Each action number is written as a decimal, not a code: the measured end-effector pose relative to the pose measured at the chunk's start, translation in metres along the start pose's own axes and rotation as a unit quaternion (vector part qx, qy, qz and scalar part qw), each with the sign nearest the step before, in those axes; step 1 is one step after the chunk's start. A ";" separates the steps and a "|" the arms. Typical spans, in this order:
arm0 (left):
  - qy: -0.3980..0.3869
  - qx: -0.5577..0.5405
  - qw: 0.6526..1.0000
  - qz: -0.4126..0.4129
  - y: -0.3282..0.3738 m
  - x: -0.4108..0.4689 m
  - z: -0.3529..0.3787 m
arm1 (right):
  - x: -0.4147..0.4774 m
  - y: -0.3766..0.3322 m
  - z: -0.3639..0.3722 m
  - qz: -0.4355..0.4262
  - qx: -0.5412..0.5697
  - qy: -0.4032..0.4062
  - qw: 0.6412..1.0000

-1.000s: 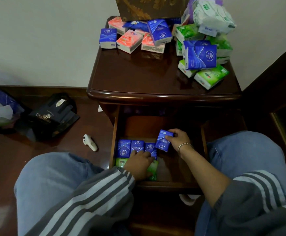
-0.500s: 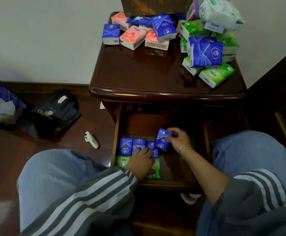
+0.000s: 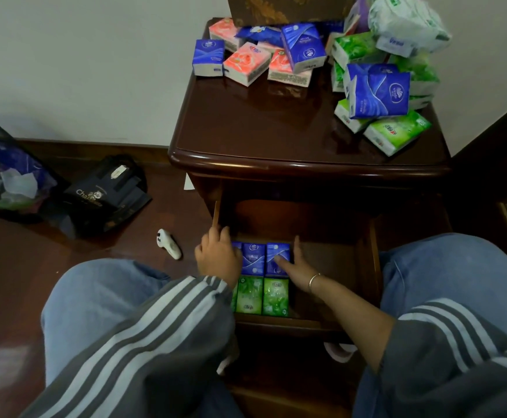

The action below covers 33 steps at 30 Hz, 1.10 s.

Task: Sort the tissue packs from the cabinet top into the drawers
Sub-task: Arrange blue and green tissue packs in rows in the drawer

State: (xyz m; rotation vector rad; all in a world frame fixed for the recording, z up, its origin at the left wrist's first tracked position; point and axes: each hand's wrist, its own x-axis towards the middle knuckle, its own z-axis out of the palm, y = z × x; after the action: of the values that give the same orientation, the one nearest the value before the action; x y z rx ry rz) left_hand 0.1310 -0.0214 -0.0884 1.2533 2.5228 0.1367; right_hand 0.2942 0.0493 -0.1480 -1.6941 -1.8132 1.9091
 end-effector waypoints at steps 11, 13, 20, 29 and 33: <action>-0.043 -0.229 0.963 -0.135 -0.012 0.000 0.004 | -0.019 0.001 0.035 0.130 0.368 -0.027 0.920; -0.044 -0.231 0.963 -0.133 -0.013 0.000 0.005 | -0.026 -0.005 0.031 0.128 0.330 -0.010 0.935; -0.035 -0.183 0.973 -0.133 -0.016 0.010 -0.014 | -0.051 -0.038 0.004 0.020 0.087 0.025 0.996; -0.163 -0.211 0.955 0.129 0.026 0.012 -0.107 | -0.113 -0.110 -0.082 -0.270 -0.057 0.323 0.905; -0.145 -0.223 0.933 0.242 0.067 0.009 -0.165 | -0.126 -0.114 -0.128 -0.345 -0.109 0.499 0.788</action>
State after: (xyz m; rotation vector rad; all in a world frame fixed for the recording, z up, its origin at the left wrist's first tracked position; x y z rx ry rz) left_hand 0.1231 0.0363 0.0801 1.5295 1.7600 0.5579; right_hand 0.3607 0.0966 0.0481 -1.3175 -1.7523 0.3603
